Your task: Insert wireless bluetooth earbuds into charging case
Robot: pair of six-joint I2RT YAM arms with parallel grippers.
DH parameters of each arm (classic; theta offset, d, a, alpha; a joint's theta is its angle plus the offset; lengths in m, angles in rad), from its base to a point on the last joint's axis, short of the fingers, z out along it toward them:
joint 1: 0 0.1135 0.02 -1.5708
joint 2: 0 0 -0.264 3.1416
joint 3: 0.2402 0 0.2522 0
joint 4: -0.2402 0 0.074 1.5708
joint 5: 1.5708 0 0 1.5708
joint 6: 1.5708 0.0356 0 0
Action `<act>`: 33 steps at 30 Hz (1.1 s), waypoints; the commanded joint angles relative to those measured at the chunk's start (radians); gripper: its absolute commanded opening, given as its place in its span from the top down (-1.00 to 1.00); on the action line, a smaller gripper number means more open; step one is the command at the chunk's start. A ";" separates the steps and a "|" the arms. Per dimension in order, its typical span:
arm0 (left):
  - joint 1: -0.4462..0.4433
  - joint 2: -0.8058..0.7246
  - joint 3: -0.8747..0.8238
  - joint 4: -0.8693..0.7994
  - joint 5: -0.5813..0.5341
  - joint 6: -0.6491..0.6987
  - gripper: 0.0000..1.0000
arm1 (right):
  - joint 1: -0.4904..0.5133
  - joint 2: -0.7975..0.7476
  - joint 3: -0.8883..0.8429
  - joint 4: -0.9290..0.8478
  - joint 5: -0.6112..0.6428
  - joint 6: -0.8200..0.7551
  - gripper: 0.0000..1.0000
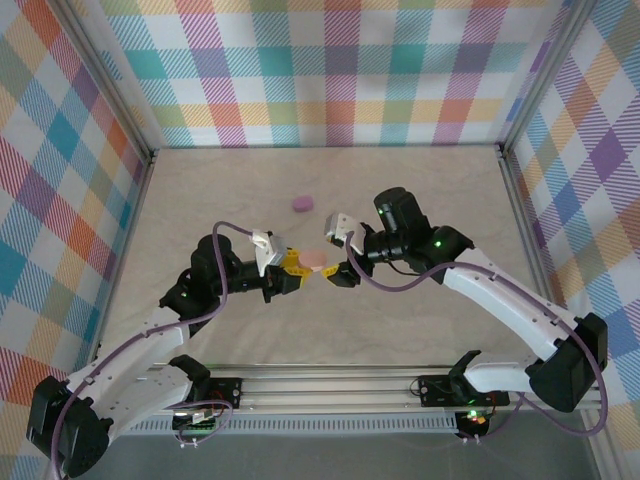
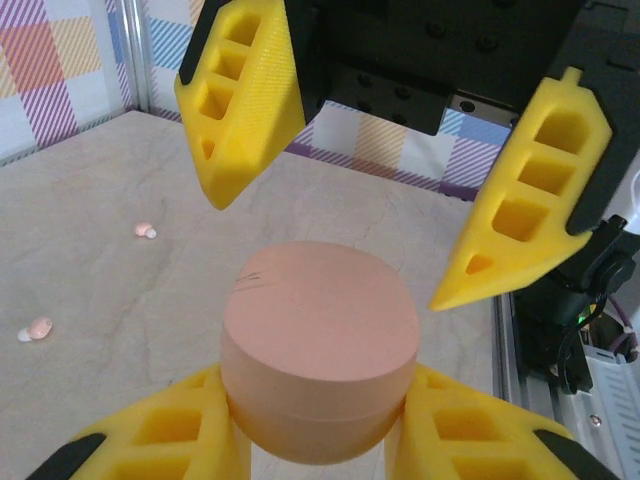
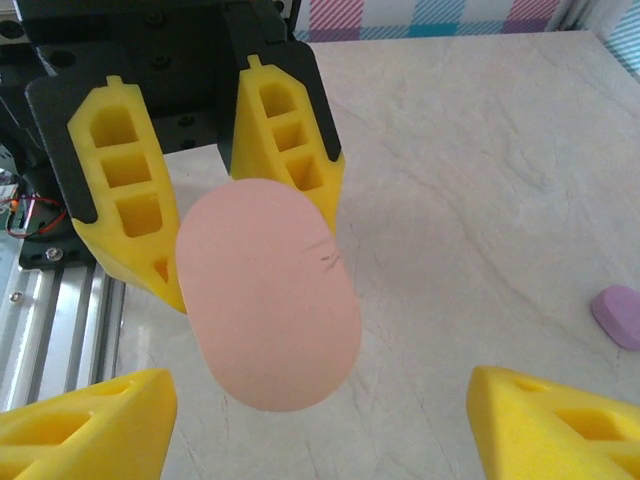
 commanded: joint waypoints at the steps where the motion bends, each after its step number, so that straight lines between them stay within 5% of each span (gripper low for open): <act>1: -0.005 -0.015 -0.014 0.003 -0.005 -0.029 0.66 | 0.004 0.005 0.002 0.071 -0.073 0.019 -0.55; 33: -0.005 -0.061 -0.028 -0.057 -0.001 -0.018 0.66 | -0.003 0.110 0.130 0.052 0.102 0.071 -0.55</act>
